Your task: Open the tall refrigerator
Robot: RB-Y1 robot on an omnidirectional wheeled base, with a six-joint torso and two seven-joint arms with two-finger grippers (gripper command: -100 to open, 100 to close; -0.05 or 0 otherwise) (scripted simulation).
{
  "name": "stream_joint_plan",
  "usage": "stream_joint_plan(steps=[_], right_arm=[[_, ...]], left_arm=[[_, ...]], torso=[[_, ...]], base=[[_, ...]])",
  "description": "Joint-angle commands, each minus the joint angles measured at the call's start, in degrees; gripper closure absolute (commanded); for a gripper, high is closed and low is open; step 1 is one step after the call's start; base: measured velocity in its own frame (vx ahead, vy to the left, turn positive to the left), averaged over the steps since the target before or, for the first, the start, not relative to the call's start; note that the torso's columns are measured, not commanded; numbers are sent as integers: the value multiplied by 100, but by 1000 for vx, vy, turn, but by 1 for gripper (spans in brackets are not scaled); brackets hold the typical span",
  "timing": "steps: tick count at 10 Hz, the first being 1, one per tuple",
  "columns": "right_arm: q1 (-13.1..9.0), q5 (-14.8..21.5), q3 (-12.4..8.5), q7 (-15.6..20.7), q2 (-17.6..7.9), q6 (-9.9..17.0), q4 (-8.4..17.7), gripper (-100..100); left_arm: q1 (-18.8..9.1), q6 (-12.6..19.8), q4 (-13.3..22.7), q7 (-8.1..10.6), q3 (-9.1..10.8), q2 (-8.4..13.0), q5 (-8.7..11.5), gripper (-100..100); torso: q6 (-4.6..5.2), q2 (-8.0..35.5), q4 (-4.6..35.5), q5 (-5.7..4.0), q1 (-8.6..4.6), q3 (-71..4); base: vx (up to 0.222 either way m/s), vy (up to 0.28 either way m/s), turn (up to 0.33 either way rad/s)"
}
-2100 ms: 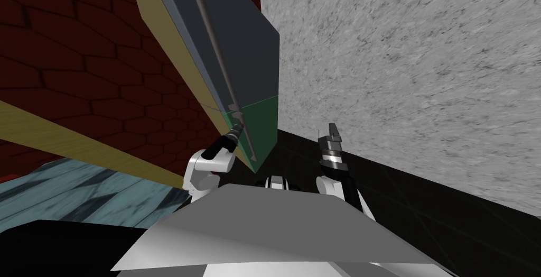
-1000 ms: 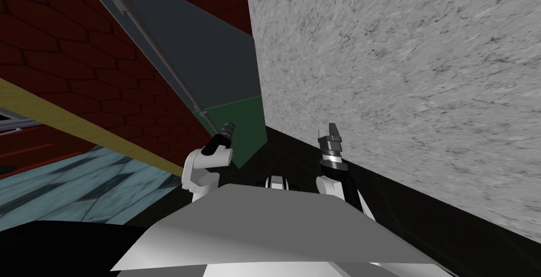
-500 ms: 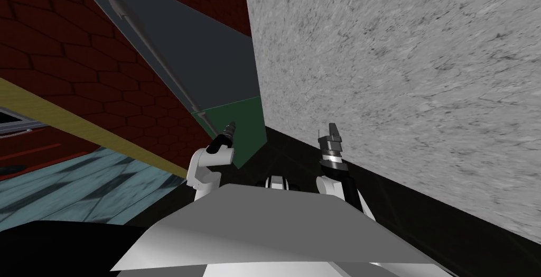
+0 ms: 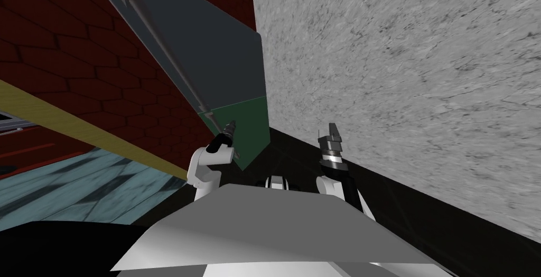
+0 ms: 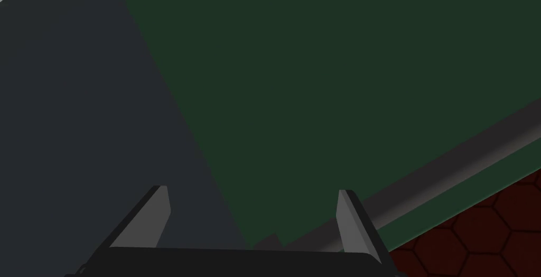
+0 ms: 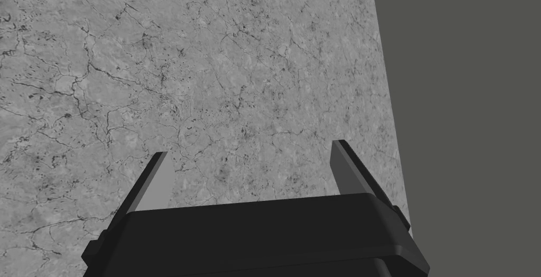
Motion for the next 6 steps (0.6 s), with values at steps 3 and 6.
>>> stream_joint_plan(steps=[3, 6], right_arm=[[0, 0, 0, 0, 0, 0, 0, 0], [-1, 0, 0, 0, 0, 0, 0, 0]], left_arm=[[-82, -27, 112, -12, 35, 59, 32, -100], [-119, 114, -248, -49, 69, 127, 11, -100]], torso=[[0, 0, -1, 1, 5, -1], [-5, -8, 4, 1, 26, -7]], base=[[50, 199, -5], [50, 198, -24]])
